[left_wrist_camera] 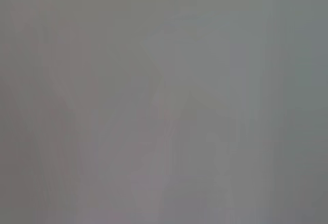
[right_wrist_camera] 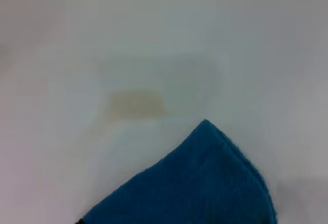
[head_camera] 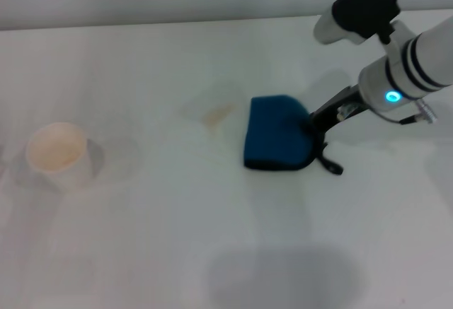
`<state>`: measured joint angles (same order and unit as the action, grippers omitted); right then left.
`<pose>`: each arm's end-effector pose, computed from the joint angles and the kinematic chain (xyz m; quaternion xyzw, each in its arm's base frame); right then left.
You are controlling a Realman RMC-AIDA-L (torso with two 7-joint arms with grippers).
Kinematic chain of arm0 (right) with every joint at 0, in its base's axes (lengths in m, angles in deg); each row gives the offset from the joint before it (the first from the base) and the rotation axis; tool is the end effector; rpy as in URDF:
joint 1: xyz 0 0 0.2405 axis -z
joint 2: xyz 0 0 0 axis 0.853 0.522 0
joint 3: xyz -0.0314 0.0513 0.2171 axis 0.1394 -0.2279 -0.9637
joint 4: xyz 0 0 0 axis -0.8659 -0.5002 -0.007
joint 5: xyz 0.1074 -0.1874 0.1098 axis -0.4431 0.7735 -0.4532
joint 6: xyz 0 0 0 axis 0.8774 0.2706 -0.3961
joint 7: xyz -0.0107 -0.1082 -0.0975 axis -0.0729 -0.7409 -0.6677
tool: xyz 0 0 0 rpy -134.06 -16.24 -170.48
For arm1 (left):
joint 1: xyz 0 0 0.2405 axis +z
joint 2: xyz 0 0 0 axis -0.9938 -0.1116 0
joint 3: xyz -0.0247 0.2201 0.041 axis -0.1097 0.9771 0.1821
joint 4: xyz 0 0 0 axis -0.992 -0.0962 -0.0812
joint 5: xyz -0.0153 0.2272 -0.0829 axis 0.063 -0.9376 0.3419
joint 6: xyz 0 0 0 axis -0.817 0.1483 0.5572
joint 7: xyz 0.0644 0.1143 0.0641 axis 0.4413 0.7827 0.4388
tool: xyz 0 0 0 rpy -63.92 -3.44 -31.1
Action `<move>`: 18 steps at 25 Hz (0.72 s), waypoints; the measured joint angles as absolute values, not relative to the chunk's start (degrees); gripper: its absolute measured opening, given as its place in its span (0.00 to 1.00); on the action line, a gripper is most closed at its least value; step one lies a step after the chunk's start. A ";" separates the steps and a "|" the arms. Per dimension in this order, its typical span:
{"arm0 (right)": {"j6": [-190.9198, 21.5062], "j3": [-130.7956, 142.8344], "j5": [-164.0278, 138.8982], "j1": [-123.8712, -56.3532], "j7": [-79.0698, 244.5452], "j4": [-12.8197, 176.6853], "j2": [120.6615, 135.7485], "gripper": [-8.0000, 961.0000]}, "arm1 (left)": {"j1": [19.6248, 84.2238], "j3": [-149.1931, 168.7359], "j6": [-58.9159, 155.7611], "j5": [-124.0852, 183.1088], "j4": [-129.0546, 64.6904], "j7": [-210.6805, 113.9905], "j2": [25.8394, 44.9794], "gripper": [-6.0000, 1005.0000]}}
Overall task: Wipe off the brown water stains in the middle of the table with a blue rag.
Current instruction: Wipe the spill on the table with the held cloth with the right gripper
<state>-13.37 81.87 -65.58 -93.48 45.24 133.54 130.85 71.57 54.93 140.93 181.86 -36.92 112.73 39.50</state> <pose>0.2229 0.4034 -0.0201 -0.8863 0.3788 -0.1228 0.2365 -0.3736 0.2498 0.0301 -0.6763 -0.2003 -0.3319 0.6264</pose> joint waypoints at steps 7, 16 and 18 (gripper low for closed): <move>-20.69 80.62 -61.98 -93.68 47.62 131.47 130.83 0.13 | 71.24 54.92 140.94 181.86 -36.92 112.73 39.50 0.89; -21.34 91.27 -72.25 -97.68 46.46 128.97 131.42 0.13 | 70.56 54.99 140.77 181.86 -36.92 112.73 39.50 0.89; -21.44 94.97 -75.00 -98.84 46.77 128.95 131.58 0.13 | 70.19 55.04 140.61 181.75 -36.88 112.73 39.50 0.89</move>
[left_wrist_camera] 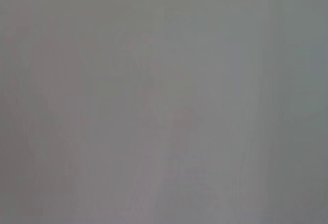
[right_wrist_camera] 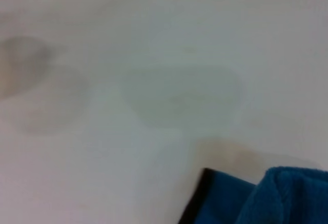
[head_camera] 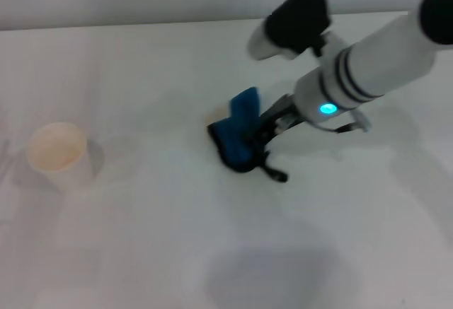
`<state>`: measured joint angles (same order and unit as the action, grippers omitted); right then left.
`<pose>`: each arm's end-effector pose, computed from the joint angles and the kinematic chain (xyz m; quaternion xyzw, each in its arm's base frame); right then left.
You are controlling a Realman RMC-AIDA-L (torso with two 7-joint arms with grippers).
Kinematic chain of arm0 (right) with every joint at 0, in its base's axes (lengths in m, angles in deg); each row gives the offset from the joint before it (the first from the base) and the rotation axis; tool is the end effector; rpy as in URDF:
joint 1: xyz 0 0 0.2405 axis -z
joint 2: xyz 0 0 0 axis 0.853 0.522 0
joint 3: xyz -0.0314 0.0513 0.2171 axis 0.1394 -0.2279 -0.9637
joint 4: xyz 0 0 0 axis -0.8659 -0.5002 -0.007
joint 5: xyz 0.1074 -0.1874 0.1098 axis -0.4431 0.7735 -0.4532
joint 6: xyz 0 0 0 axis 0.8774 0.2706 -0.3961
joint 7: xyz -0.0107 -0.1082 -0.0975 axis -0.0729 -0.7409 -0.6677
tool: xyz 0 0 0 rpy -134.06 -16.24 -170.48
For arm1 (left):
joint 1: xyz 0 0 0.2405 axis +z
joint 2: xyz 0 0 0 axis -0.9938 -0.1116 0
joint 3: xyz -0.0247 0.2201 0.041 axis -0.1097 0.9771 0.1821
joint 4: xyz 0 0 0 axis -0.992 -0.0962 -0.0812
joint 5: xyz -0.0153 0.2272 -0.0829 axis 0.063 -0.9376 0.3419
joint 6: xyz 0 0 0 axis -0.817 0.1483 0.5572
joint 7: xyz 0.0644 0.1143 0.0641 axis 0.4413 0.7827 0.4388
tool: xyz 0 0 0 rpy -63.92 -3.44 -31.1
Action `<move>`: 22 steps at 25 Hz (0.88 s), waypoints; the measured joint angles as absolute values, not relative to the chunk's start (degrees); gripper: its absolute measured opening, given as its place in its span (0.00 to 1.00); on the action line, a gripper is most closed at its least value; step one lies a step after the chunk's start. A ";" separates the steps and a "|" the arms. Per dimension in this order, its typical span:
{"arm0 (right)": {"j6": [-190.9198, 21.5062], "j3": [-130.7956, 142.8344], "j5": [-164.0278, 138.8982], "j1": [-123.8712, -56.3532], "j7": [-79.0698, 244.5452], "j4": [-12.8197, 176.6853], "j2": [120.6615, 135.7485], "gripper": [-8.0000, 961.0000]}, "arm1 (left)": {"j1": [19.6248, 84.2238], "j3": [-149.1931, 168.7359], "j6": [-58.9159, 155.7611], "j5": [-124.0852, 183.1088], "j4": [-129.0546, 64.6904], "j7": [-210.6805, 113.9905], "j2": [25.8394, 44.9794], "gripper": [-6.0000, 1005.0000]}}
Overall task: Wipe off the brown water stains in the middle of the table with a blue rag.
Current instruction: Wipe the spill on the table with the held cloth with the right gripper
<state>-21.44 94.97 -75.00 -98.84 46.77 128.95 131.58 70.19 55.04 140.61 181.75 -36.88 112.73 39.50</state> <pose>0.1790 0.4004 -0.0767 -0.9170 0.3297 -0.0993 0.2012 -0.3680 0.2587 0.0291 -0.6803 -0.1941 -0.3373 0.6211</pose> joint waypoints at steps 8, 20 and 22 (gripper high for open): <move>-22.77 107.23 -85.82 -104.41 46.87 128.90 131.71 0.13 | 69.95 55.10 140.50 180.81 -36.86 112.73 39.59 0.89; -30.82 106.93 -88.60 -109.21 46.88 122.47 131.52 0.13 | 69.95 55.10 140.87 179.70 -36.49 112.73 39.64 0.89; -32.34 105.52 -88.39 -109.34 46.88 120.88 131.30 0.13 | 70.07 55.10 140.88 179.37 -36.47 112.73 39.67 0.89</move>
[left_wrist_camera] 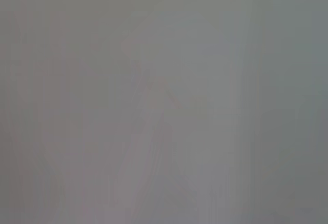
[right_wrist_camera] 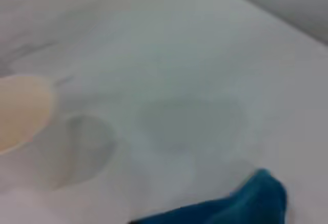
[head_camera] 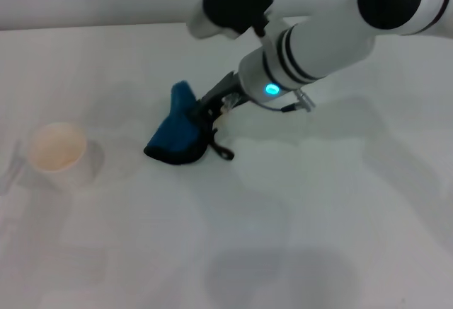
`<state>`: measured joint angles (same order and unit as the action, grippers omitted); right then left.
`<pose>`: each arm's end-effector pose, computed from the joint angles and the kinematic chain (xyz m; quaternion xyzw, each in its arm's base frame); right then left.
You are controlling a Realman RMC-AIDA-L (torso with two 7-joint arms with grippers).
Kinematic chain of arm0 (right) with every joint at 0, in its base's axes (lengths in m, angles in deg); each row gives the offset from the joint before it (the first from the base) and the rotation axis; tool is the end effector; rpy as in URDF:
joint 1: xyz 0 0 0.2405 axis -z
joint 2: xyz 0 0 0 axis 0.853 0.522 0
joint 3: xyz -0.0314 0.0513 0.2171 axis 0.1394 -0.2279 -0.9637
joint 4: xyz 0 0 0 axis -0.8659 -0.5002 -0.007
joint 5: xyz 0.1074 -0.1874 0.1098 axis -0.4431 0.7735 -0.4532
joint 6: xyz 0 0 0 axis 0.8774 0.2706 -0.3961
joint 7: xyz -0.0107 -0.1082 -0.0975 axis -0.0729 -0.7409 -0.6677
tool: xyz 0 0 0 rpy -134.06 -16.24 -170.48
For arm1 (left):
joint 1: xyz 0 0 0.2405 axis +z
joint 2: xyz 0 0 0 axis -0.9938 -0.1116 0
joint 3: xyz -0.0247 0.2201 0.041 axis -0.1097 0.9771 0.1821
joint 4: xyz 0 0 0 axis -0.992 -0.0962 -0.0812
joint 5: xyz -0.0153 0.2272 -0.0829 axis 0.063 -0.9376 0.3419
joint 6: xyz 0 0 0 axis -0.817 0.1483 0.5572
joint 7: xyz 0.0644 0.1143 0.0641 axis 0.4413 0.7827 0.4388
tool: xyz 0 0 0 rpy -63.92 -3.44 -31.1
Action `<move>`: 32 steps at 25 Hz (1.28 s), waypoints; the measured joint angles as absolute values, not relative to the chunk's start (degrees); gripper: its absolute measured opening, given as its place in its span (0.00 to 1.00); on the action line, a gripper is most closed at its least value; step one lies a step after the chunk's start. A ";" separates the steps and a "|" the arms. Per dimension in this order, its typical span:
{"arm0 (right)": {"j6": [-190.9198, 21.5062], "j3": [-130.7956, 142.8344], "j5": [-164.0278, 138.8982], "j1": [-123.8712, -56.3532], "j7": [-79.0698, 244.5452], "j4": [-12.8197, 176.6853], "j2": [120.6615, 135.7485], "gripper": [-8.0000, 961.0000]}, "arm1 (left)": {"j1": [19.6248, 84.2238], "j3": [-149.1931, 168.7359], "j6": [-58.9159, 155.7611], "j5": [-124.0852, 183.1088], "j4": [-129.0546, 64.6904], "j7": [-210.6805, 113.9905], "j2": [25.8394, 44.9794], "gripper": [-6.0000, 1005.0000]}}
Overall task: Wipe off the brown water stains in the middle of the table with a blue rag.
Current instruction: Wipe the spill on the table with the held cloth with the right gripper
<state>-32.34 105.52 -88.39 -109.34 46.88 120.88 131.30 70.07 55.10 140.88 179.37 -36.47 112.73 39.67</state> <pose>0.1266 0.4142 -0.1125 -0.9353 0.2895 -0.0508 0.1972 -0.3643 0.2573 0.0211 -0.6950 -0.1924 -0.3378 0.6048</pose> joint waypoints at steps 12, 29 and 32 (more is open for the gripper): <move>-40.15 98.03 -81.04 -107.48 48.19 112.01 130.88 0.13 | 70.40 55.10 141.09 179.06 -36.73 112.72 39.63 0.89; -36.43 89.44 -72.82 -95.70 47.85 121.31 130.98 0.13 | 69.94 55.10 140.76 179.04 -36.87 112.73 39.52 0.89; -30.07 91.63 -73.68 -95.01 46.68 124.53 131.30 0.13 | 69.76 55.10 140.56 179.04 -36.87 112.72 39.50 0.89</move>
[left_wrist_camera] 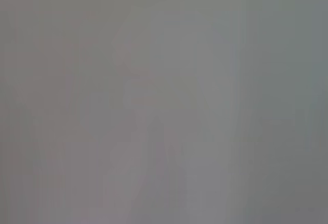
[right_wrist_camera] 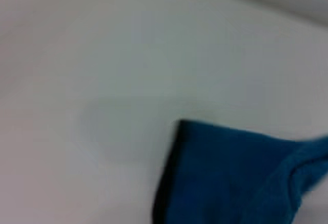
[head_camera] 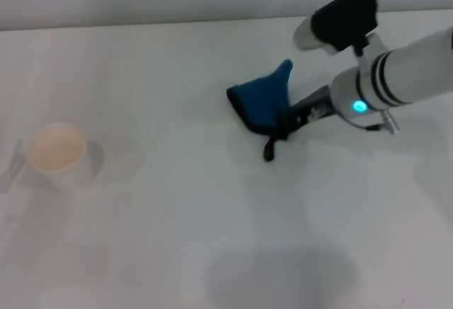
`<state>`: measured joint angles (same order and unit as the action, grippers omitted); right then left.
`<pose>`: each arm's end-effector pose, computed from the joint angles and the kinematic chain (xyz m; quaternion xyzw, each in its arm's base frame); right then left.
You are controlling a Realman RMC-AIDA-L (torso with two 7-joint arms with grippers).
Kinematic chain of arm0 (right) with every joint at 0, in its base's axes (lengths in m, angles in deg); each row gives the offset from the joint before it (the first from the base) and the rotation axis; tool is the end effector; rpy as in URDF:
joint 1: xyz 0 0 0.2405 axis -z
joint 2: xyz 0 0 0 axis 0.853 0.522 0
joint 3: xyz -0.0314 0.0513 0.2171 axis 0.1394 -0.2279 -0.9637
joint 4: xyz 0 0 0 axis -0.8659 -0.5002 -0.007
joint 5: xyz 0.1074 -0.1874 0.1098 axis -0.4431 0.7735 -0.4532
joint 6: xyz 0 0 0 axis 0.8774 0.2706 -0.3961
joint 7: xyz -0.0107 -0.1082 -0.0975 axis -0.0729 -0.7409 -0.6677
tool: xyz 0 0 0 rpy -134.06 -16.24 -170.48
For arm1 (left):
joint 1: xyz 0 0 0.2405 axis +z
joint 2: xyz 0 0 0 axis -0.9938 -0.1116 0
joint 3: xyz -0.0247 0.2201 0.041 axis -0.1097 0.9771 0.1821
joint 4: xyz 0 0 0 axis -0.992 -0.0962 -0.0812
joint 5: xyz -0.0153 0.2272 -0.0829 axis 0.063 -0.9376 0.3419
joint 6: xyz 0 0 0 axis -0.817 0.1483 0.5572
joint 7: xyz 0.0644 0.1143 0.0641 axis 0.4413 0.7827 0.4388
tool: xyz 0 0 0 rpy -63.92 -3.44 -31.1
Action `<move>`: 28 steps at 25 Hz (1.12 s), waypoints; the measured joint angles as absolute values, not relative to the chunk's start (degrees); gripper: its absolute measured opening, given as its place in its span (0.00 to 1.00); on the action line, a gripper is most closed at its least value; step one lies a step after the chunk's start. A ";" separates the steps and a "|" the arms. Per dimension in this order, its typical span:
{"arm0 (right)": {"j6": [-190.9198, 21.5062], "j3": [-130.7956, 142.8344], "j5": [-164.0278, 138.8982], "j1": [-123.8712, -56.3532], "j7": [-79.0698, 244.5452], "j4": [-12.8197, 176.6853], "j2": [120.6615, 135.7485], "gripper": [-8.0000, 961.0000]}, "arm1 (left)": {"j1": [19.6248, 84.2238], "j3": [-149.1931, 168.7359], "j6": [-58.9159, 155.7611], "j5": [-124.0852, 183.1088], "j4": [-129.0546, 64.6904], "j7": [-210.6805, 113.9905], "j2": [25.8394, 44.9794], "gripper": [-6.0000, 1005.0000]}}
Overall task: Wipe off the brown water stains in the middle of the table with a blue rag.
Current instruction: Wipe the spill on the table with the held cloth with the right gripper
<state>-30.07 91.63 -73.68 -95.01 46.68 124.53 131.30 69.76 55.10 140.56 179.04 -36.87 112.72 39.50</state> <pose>0.2283 0.4081 -0.0628 -0.8826 0.3785 -0.0798 0.2671 -0.3633 0.2607 0.0226 -0.6981 -0.1876 -0.3367 0.6034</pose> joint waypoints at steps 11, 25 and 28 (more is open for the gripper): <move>-13.55 99.70 -81.21 -89.55 46.48 137.30 131.29 0.12 | 69.42 55.08 140.41 179.21 -36.83 112.73 39.53 0.89; -12.94 80.47 -77.63 -83.39 41.26 137.84 130.47 0.13 | 69.05 55.10 140.42 179.06 -36.91 112.73 39.59 0.89; -12.97 77.59 -77.18 -82.97 40.20 137.24 130.40 0.14 | 68.96 55.10 140.42 179.05 -36.92 112.72 39.54 0.89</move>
